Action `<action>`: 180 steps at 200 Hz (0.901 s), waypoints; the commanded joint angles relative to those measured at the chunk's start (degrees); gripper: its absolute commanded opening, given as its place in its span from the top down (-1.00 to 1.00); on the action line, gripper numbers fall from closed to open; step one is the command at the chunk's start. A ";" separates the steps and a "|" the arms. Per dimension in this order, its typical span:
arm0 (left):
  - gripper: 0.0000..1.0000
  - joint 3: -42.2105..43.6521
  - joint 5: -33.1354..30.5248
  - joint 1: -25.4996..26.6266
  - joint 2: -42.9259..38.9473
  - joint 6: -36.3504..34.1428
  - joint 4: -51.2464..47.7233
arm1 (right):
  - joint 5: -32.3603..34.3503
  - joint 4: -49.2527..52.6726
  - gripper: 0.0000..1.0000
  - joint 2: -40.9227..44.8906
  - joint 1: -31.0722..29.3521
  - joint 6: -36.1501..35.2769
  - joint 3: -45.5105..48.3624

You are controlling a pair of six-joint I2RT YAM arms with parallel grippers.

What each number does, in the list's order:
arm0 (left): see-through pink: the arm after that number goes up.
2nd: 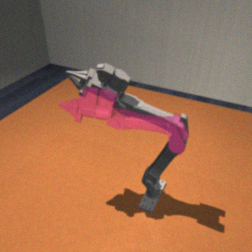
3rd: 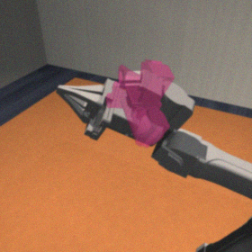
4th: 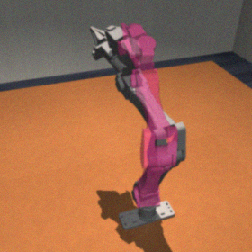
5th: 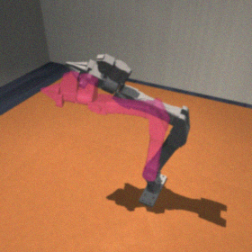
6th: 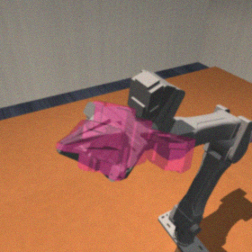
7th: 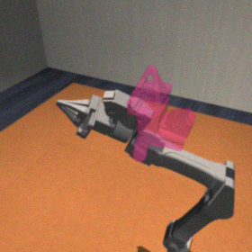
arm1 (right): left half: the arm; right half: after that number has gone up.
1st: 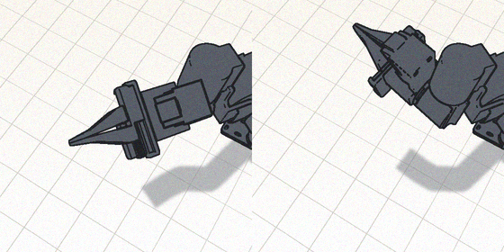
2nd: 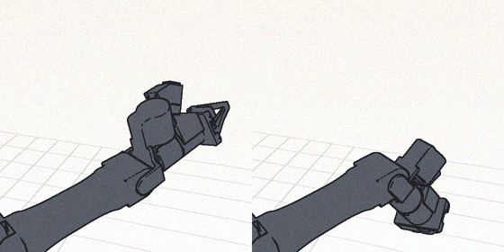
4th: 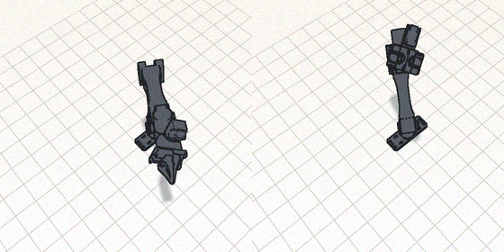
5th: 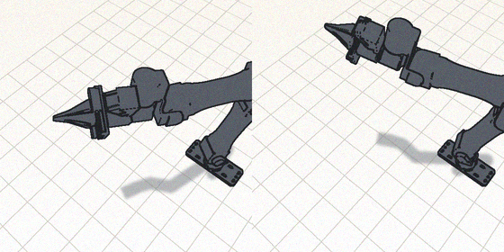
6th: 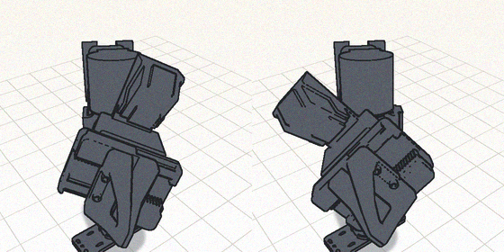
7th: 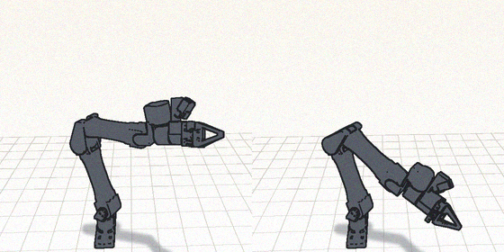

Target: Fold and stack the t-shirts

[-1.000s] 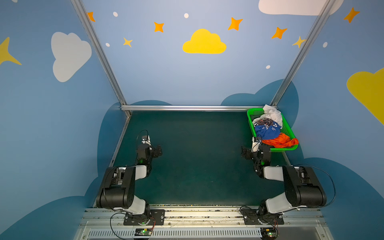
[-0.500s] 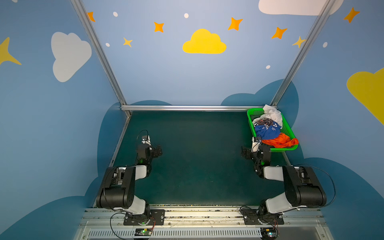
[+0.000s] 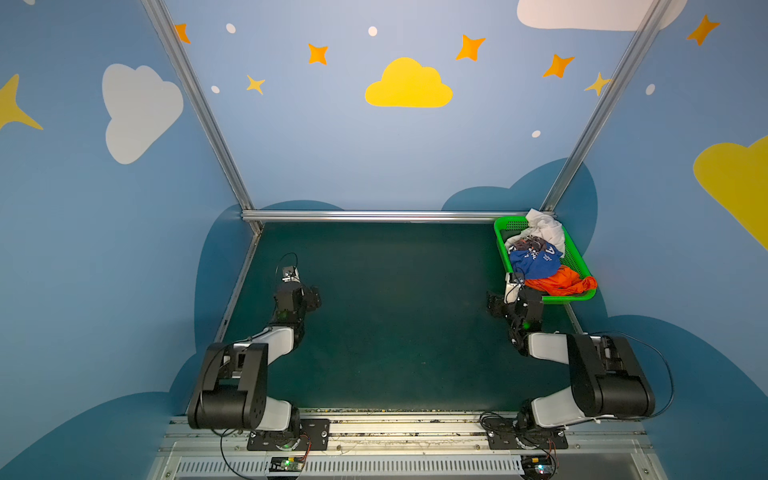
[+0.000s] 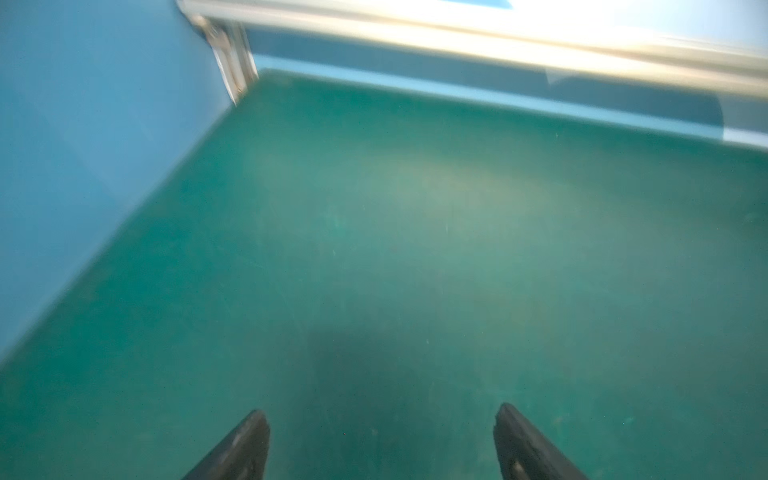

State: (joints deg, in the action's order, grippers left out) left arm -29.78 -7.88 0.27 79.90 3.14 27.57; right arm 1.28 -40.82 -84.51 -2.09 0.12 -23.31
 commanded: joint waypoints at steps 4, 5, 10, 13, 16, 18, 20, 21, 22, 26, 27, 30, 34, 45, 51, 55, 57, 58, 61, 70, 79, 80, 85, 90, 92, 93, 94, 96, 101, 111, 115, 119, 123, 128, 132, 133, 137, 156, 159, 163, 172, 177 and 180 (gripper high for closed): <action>-0.71 -4.06 -3.18 1.40 -8.25 3.28 -9.96 | 1.43 3.95 -0.63 4.13 -0.86 -0.47 -1.61; -0.71 -4.15 -3.01 1.44 -8.57 3.37 -10.20 | 1.51 4.22 -0.64 4.39 -0.89 -0.54 -1.60; -0.71 -4.65 -2.27 1.92 -9.97 3.87 -11.41 | 1.51 4.96 -0.64 5.07 -1.03 -0.62 -1.65; -0.71 -5.00 -1.89 2.13 -11.03 4.27 -12.19 | 1.53 5.87 -0.64 5.86 -1.20 -0.72 -1.78; -0.72 -5.43 -1.64 2.33 -11.99 4.61 -13.10 | 1.63 6.67 -0.64 6.53 -1.40 -0.80 -1.86; -0.72 -5.81 -1.49 2.47 -12.43 4.84 -13.78 | 1.67 6.91 -0.64 6.72 -1.46 -0.81 -1.93; -0.72 -6.16 -1.34 2.59 -13.06 5.08 -14.48 | 1.77 7.53 -0.64 7.21 -1.66 -0.82 -1.98; -0.72 -6.34 -1.26 2.69 -13.35 5.23 -14.87 | 1.90 8.13 -0.64 7.59 -1.73 -0.82 -2.11; -0.72 -6.56 -1.17 2.75 -13.58 5.35 -15.25 | 1.94 8.48 -0.63 7.86 -1.80 -0.82 -2.14; -0.72 -7.41 -0.89 3.01 -14.60 5.94 -16.87 | 1.99 9.34 -0.64 8.54 -1.90 -0.81 -2.32; -0.72 -7.67 -0.81 3.13 -14.86 6.24 -17.34 | 1.94 9.79 -0.63 8.82 -1.97 -0.82 -2.38; -0.72 -8.45 -0.48 3.27 -15.53 6.79 -18.63 | 2.04 11.17 -0.63 9.75 -2.30 -0.74 -2.66; -0.72 -9.51 0.05 3.45 -16.35 7.43 -20.58 | 2.10 12.24 -0.64 10.43 -2.44 -0.61 -2.97; -0.72 -12.66 1.08 3.94 -18.06 9.83 -25.99 | 1.90 17.40 -0.64 13.30 -3.34 -0.29 -4.64; -0.73 -14.57 1.70 4.03 -18.74 11.58 -29.07 | 1.75 20.35 -0.65 14.59 -4.00 -0.25 -5.64; -0.73 -15.86 2.20 4.04 -19.06 13.01 -31.32 | 1.78 22.46 -0.66 15.27 -4.48 -0.25 -6.60; -0.73 -16.61 2.39 4.04 -19.16 13.67 -32.14 | 1.83 23.02 -0.66 15.48 -4.58 -0.18 -6.89; -0.73 -16.97 2.54 4.03 -19.25 14.01 -32.89 | 1.86 23.57 -0.66 15.63 -4.67 -0.15 -7.22; -0.73 -17.91 3.07 4.06 -19.25 15.06 -34.73 | 1.97 26.39 -0.67 16.24 -5.19 0.02 -8.65; -0.73 -21.05 5.52 4.04 -19.02 16.82 -39.75 | 1.96 33.68 -0.67 17.33 -6.14 0.32 -12.40; -0.73 -24.18 8.51 4.04 -18.24 17.51 -44.71 | 2.04 39.78 -0.71 17.56 -6.69 0.73 -16.46; -0.73 -24.54 8.85 4.08 -18.13 17.51 -45.19 | 2.01 40.56 -0.71 17.59 -6.74 0.83 -17.01; -0.74 -26.27 10.42 4.03 -17.56 17.51 -47.81 | 1.98 44.58 -0.73 17.37 -6.84 1.10 -20.08; -0.74 -28.03 11.55 4.03 -16.92 17.49 -50.56 | 2.13 47.09 -0.74 17.02 -6.88 1.40 -21.87; -0.74 -28.73 11.98 4.08 -16.58 17.58 -51.64 | 2.24 48.84 -0.76 16.80 -6.88 1.50 -23.21; -0.74 -29.05 12.08 4.10 -16.47 17.63 -52.18 | 2.32 49.31 -0.77 16.69 -6.88 1.48 -23.68; -0.74 -29.39 12.18 4.07 -16.37 17.75 -52.71 | 2.37 49.99 -0.78 16.54 -6.88 1.47 -24.05; -0.74 -30.01 12.32 4.04 -16.11 17.97 -53.76 | 2.51 50.93 -0.80 16.26 -6.88 1.60 -24.98; -0.74 -31.45 12.51 4.11 -15.40 18.83 -56.11 | 3.34 53.61 -0.85 15.57 -6.85 1.64 -27.12; -0.74 -34.00 14.01 4.07 -14.21 19.69 -59.73 | 4.99 58.55 -0.87 13.91 -6.69 2.35 -31.05; -0.74 -34.69 15.39 4.08 -13.70 18.94 -60.61 | 5.44 60.45 -0.87 13.01 -6.54 2.63 -32.73; -0.74 -35.06 16.86 4.04 -13.34 18.14 -61.13 | 5.66 62.31 -0.87 12.10 -6.41 2.71 -34.41; -0.73 -35.39 17.99 4.10 -12.96 17.67 -61.43 | 5.74 64.46 -0.87 10.78 -6.23 2.70 -36.39; -0.74 -35.40 18.99 4.04 -12.74 17.31 -61.43 | 5.92 66.44 -0.87 9.45 -6.10 2.70 -38.52; -0.74 -35.23 19.52 4.03 -12.60 16.94 -61.22 | 6.11 67.89 -0.87 8.26 -5.97 2.97 -40.06; -0.74 -35.16 19.59 4.03 -12.54 16.83 -61.10 | 6.24 68.19 -0.87 8.07 -5.94 3.10 -40.46; -0.73 -34.68 19.63 4.03 -12.37 16.34 -60.57 | 6.54 69.20 -0.87 7.08 -5.75 3.33 -41.61; -0.72 -32.26 20.45 4.10 -11.53 14.77 -57.87 | 6.90 74.90 -0.86 1.07 -4.38 3.97 -48.47; -0.72 -32.05 20.45 4.00 -11.26 14.71 -57.74 | 6.83 75.98 -0.87 -0.27 -3.96 3.80 -49.86; -0.70 -32.00 20.43 3.92 -10.92 14.66 -57.97 | 6.62 77.16 -0.86 -1.64 -3.60 3.63 -51.31; -0.69 -32.62 20.57 3.84 -10.03 14.67 -59.41 | 6.36 79.77 -0.83 -4.53 -2.68 3.42 -54.74; -0.68 -32.87 20.41 3.77 -9.59 14.17 -59.93 | 6.37 81.00 -0.83 -5.85 -2.29 3.38 -56.23; -0.68 -32.96 20.37 3.84 -9.42 13.96 -60.12 | 6.37 81.96 -0.82 -7.05 -1.88 3.36 -57.58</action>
State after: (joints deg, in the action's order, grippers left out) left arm -62.30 10.66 4.25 68.90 19.07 -28.62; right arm 6.63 27.09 -85.14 -6.26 2.83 -73.56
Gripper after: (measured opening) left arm 0.849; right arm 0.922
